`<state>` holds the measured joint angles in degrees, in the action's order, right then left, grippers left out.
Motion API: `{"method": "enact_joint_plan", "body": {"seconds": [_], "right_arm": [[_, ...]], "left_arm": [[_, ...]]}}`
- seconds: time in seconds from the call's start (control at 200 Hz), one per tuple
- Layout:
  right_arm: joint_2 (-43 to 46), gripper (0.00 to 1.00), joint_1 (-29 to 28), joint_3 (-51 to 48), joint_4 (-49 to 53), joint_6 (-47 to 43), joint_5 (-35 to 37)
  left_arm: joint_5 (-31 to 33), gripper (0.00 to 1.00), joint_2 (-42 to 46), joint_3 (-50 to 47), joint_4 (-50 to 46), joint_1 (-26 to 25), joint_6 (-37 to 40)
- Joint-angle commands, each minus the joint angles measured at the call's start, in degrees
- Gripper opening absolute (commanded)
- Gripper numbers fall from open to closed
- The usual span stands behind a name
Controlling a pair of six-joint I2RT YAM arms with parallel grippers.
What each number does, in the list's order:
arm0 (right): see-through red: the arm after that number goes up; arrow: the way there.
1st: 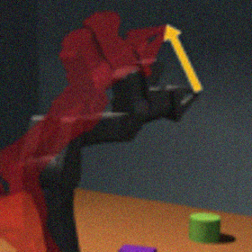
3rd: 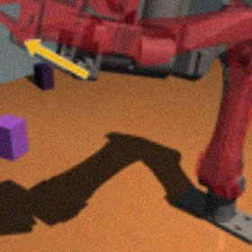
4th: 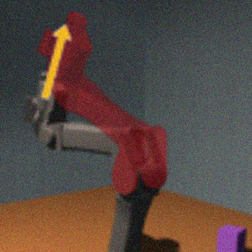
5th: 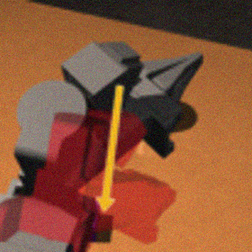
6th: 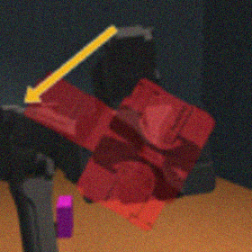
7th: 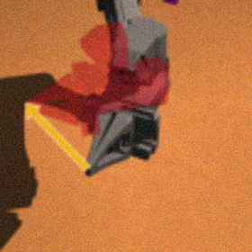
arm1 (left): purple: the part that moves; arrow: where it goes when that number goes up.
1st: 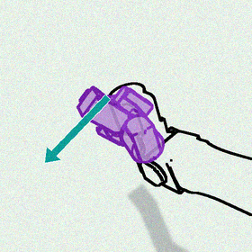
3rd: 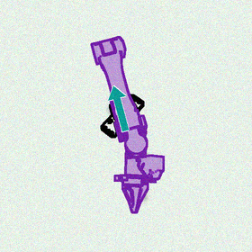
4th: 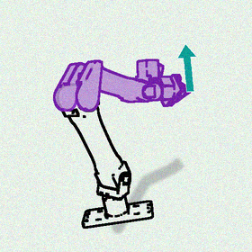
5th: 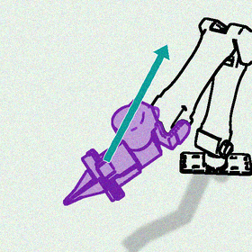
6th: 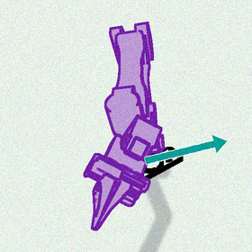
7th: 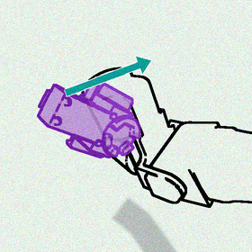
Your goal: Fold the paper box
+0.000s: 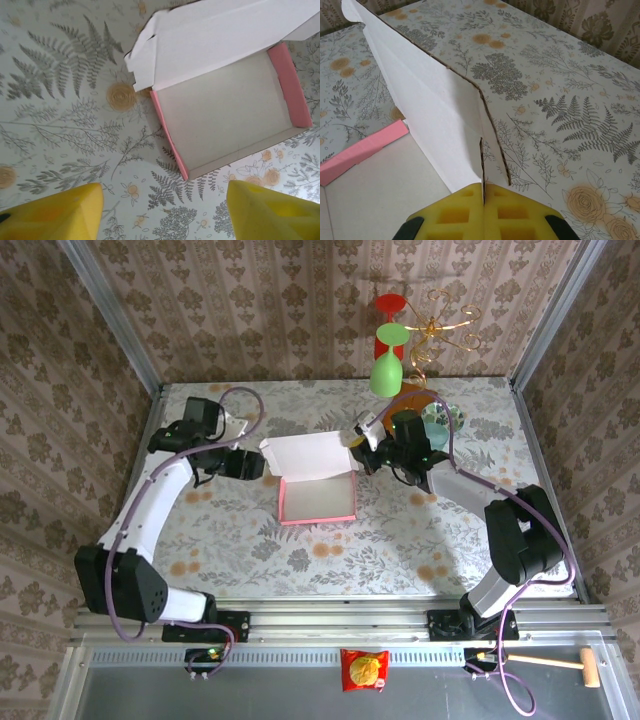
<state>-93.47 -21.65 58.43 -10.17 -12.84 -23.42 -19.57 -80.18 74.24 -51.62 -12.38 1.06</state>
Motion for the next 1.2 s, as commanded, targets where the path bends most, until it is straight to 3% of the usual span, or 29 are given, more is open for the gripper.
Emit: {"method": "enact_joint_plan", "body": {"seconds": [0.0,0.17,0.54,0.735,1.055,1.195], "right_arm": [[1.02,0.00,0.51,-0.18,-0.86,0.40,-1.12],[-0.31,0.00,0.99,1.32,0.65,0.24,-3.00],[-2.69,0.00,1.32,3.60,2.97,-0.61,-4.54],[-3.65,0.00,1.26,4.44,2.97,-0.57,-4.46],[-4.15,0.00,1.17,4.87,2.20,1.14,-1.89],[-4.00,0.00,0.73,4.88,1.91,1.99,-0.48]], "left_arm": [[-6.02,0.67,-3.62,0.95,3.73,2.33,5.24],[-7.92,0.67,-9.94,2.49,5.86,3.48,11.50],[-11.34,0.66,-17.68,4.89,13.54,3.36,12.98],[-9.60,0.62,-20.64,6.49,13.12,1.80,13.27],[-7.42,0.28,-21.51,7.13,11.05,-1.23,10.92],[-3.54,0.24,-20.51,5.51,11.23,-3.28,9.04]]}}
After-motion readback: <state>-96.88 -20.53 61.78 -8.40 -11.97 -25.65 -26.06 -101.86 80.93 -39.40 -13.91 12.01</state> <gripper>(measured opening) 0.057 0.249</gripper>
